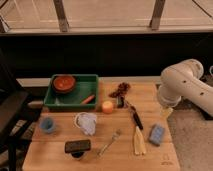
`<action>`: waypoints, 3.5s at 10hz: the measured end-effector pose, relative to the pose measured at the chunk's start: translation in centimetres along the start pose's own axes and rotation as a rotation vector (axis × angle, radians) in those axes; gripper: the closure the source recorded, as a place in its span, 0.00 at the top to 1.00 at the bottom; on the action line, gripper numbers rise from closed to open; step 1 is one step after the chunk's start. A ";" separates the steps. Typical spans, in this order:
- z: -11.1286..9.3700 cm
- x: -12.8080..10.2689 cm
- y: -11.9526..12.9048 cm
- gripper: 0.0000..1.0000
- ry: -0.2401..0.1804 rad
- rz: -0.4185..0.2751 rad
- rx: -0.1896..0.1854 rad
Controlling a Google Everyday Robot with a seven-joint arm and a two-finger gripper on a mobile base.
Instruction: Place fork in tray
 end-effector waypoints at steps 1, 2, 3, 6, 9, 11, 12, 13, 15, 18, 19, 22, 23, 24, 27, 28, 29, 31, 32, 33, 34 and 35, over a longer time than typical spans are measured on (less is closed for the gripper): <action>0.1 -1.9 -0.1 0.65 -0.012 -0.039 -0.004; 0.6 -4.5 -0.3 0.65 -0.032 -0.088 -0.010; 1.2 -7.1 -0.3 0.65 -0.057 -0.133 -0.021; 5.3 -14.6 0.8 0.65 -0.138 -0.303 -0.064; 10.3 -17.7 2.9 0.65 -0.139 -0.432 -0.079; 13.8 -18.7 4.6 0.65 -0.091 -0.486 -0.078; 15.2 -18.8 5.2 0.65 -0.078 -0.499 -0.079; 16.2 -18.6 5.7 0.65 -0.062 -0.502 -0.082; 18.3 -18.6 5.9 0.65 -0.036 -0.511 -0.094; 19.6 -18.4 5.7 0.55 -0.019 -0.508 -0.120; 19.5 -18.2 5.8 0.45 -0.020 -0.504 -0.120; 19.1 -18.2 5.6 0.14 -0.015 -0.507 -0.118; 19.0 -18.1 5.6 0.05 -0.016 -0.506 -0.121; 19.0 -18.1 5.7 0.00 -0.016 -0.506 -0.122; 18.4 -17.6 5.4 0.00 -0.029 -0.484 -0.133; 17.2 -16.6 4.8 0.00 -0.040 -0.452 -0.140; 16.1 -16.0 4.2 0.00 -0.047 -0.436 -0.139; 11.4 -14.7 2.2 0.00 -0.072 -0.394 -0.123; 9.3 -14.0 1.3 0.00 -0.079 -0.373 -0.112; 7.1 -13.5 0.1 0.00 -0.089 -0.354 -0.100; 4.8 -13.1 -1.6 0.00 -0.097 -0.333 -0.088; 3.1 -12.9 -3.4 0.00 -0.101 -0.314 -0.077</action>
